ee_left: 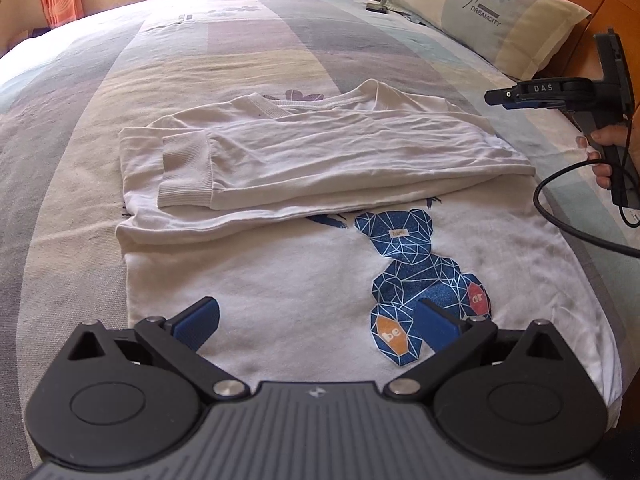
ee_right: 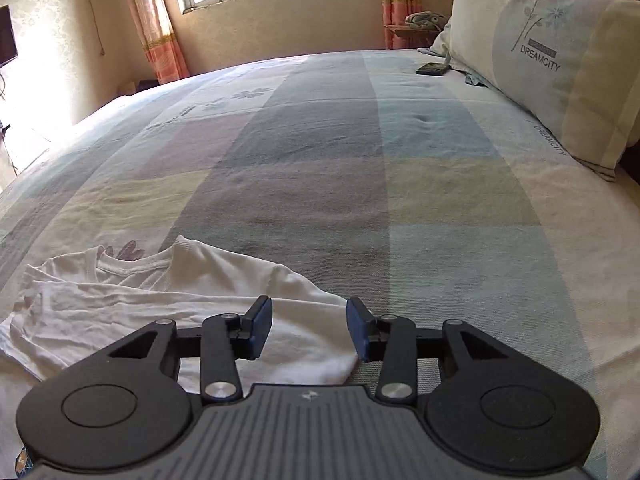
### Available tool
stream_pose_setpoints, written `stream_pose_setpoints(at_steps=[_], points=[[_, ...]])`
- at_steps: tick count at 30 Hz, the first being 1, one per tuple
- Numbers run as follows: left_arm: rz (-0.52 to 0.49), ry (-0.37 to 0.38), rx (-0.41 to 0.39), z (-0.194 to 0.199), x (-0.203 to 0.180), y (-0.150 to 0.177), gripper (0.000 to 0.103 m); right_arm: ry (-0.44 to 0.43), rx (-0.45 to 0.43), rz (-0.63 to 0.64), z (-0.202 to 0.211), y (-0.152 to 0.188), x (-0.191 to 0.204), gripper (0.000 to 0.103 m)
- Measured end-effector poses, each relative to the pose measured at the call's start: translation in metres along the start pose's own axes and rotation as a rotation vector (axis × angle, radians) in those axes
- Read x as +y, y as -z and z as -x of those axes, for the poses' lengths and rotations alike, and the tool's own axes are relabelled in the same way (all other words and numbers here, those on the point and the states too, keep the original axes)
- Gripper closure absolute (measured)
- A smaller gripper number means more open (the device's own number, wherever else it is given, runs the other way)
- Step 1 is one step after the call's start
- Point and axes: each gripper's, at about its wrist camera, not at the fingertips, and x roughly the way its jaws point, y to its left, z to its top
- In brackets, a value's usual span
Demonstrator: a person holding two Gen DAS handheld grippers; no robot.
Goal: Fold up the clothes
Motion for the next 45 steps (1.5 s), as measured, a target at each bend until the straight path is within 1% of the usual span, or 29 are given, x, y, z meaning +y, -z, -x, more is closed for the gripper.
stream_pose_setpoints(at_steps=[2,5,8,9,10,12,14,16,18,21,22,23,24,25,26,28,30,32,34,35,38,41,43,45], points=[[0.004,0.006,-0.001,0.001,0.000,0.003,0.001,-0.037,-0.008,0.041,0.000,-0.005,0.016,0.048],[0.005,-0.002,0.009,0.002,0.003,0.008,0.001,-0.051,0.033,0.041,-0.028,-0.010,0.030,0.048],[0.019,-0.015,0.005,0.007,0.011,0.011,0.001,-0.021,0.105,0.047,-0.068,-0.011,0.038,0.048],[0.025,-0.019,0.001,0.009,0.014,0.012,0.001,-0.006,0.120,0.054,-0.080,-0.011,0.038,0.045],[0.031,-0.024,-0.002,0.011,0.017,0.013,0.001,0.002,0.121,0.046,-0.085,-0.014,0.037,0.039],[0.040,-0.031,-0.007,0.014,0.023,0.014,0.001,0.018,0.130,0.015,-0.086,-0.023,0.039,0.039],[0.045,-0.040,-0.010,0.014,0.028,0.015,0.001,0.000,0.092,0.043,-0.076,-0.031,0.052,0.038],[0.048,-0.048,-0.012,0.013,0.032,0.015,0.001,-0.014,0.051,0.089,-0.070,-0.038,0.067,0.028],[0.060,-0.045,-0.017,0.013,0.036,0.016,0.001,0.014,0.041,0.143,-0.076,-0.045,0.083,0.023],[0.074,-0.039,-0.018,0.015,0.042,0.020,0.001,0.118,0.080,0.183,-0.107,-0.051,0.094,0.023],[0.080,-0.041,-0.017,0.016,0.045,0.022,0.001,0.145,0.104,0.186,-0.121,-0.052,0.095,0.022],[0.086,-0.042,-0.017,0.017,0.048,0.023,0.001,0.154,0.121,0.174,-0.132,-0.052,0.094,0.020],[0.093,-0.045,-0.019,0.018,0.050,0.025,0.001,0.160,0.119,0.160,-0.136,-0.052,0.092,0.009],[0.099,-0.047,-0.021,0.019,0.052,0.025,0.001,0.169,0.109,0.148,-0.138,-0.053,0.089,0.003],[0.104,-0.050,-0.023,0.020,0.054,0.025,0.001,0.166,0.108,0.143,-0.139,-0.055,0.087,0.003],[0.110,-0.058,-0.030,0.021,0.056,0.024,0.001,0.162,0.121,0.139,-0.134,-0.060,0.085,0.004],[0.113,-0.062,-0.036,0.021,0.056,0.023,0.001,0.159,0.106,0.148,-0.118,-0.063,0.087,0.003],[0.108,-0.063,-0.040,0.021,0.054,0.021,0.001,0.102,0.074,0.153,-0.092,-0.064,0.088,0.003],[0.094,-0.060,-0.044,0.022,0.050,0.018,0.001,0.025,0.048,0.148,-0.064,-0.063,0.086,0.000],[0.087,-0.058,-0.047,0.022,0.048,0.017,0.001,-0.020,0.044,0.151,-0.049,-0.060,0.086,0.000],[0.063,-0.045,-0.054,0.021,0.040,0.012,0.001,-0.157,0.053,0.170,-0.006,-0.042,0.087,0.000],[0.012,-0.025,-0.055,0.014,0.029,0.004,0.001,-0.249,0.100,0.199,0.022,-0.010,0.090,0.000],[-0.018,-0.005,-0.059,0.004,0.023,-0.001,0.001,-0.266,0.140,0.217,0.031,0.015,0.092,0.000],[-0.022,0.019,-0.060,-0.006,0.021,-0.006,0.001,-0.257,0.188,0.236,0.034,0.043,0.095,0.000]])
